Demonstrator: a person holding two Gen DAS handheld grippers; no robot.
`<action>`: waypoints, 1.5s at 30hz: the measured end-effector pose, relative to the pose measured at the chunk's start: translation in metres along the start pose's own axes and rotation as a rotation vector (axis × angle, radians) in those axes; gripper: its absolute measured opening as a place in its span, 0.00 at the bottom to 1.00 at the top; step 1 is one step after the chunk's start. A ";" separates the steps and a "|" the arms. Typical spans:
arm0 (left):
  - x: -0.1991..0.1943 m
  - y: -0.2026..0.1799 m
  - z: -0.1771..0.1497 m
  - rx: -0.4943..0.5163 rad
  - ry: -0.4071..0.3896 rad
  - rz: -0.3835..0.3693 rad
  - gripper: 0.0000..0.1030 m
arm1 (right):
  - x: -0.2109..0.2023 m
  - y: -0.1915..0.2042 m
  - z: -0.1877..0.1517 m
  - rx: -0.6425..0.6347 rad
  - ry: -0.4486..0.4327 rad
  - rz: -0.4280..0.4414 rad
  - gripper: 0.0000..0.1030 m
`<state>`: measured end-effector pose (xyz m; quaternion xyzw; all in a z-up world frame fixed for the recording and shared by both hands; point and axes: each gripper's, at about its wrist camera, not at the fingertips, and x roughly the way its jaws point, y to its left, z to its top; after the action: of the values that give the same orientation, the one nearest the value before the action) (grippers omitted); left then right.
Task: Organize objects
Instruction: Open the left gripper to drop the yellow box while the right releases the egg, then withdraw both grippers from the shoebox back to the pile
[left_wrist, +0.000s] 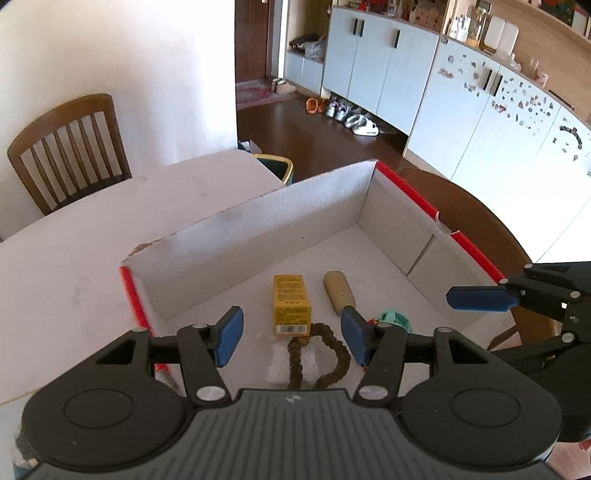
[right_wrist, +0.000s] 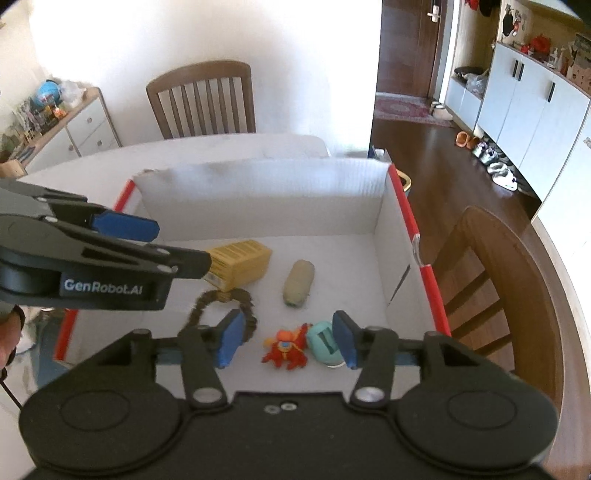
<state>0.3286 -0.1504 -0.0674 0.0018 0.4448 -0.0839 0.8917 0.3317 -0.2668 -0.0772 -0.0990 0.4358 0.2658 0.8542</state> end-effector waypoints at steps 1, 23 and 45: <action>-0.005 0.001 -0.001 -0.002 -0.009 -0.003 0.56 | -0.004 0.003 0.000 0.001 -0.008 -0.002 0.53; -0.109 0.063 -0.061 -0.022 -0.150 -0.020 0.75 | -0.065 0.079 -0.017 0.063 -0.086 -0.024 0.84; -0.170 0.143 -0.132 -0.049 -0.200 0.004 0.84 | -0.085 0.180 -0.039 0.023 -0.155 -0.080 0.97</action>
<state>0.1446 0.0257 -0.0223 -0.0274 0.3554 -0.0710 0.9316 0.1674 -0.1627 -0.0217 -0.0854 0.3670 0.2334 0.8964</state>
